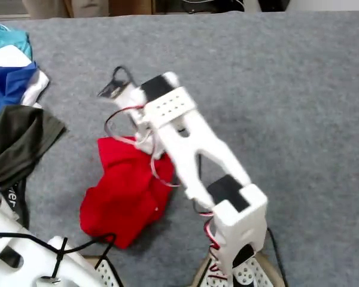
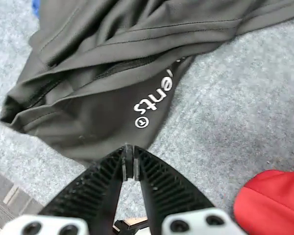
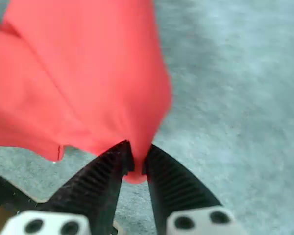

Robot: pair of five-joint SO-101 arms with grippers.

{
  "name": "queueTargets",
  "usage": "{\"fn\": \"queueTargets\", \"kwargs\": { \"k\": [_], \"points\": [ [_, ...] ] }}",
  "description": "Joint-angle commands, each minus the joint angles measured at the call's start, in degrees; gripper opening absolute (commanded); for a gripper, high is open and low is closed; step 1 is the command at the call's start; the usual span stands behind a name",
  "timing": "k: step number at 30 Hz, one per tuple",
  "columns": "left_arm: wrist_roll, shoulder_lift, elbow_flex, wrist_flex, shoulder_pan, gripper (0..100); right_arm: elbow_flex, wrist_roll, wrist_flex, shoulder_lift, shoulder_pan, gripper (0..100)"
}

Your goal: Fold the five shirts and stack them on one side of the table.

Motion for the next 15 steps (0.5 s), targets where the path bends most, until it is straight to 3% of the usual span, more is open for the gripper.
{"fn": "queueTargets", "kwargs": {
  "k": [1, 10, 15],
  "points": [
    [2.99, -0.48, -0.62, 0.97, 5.63, 2, -2.86, -0.35, 0.53, -6.90, 7.87, 4.6],
    [15.56, -0.48, -3.69, 6.24, 33.93, 2, -5.14, 9.32, 0.35, -7.52, 29.49, 4.8],
    [18.02, 0.04, -5.71, 5.54, 47.47, 3, -2.15, 12.92, 0.79, -8.75, 32.13, 7.5]
  ]
}}
